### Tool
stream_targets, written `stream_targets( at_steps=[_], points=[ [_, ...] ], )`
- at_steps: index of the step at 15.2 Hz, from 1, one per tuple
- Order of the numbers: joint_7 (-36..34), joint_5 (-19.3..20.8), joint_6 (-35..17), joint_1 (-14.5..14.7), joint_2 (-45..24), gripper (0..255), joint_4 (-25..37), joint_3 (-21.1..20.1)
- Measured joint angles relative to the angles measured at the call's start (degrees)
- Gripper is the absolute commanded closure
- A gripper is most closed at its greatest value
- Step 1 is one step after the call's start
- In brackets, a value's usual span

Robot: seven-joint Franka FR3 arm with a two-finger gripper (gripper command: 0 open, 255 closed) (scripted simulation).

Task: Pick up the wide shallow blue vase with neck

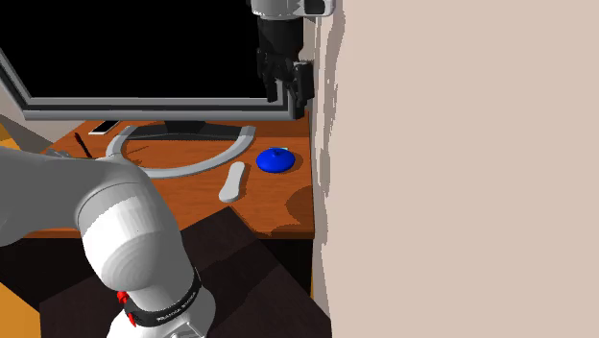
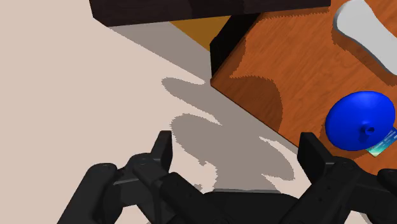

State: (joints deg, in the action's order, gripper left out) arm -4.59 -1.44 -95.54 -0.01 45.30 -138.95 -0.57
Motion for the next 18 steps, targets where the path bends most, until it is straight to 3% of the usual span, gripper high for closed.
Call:
stream_targets(
  at_steps=[3,7,18],
  points=[
    [-0.81,-0.68,-1.57,0.53,-1.19,0,-0.53,-0.98],
    [-3.15,-2.58,-7.66,2.08,-6.14,0,-2.06,-3.96],
    [-9.92,-5.3,-23.57,5.58,-24.61,0,-0.24,-12.22]
  ],
)
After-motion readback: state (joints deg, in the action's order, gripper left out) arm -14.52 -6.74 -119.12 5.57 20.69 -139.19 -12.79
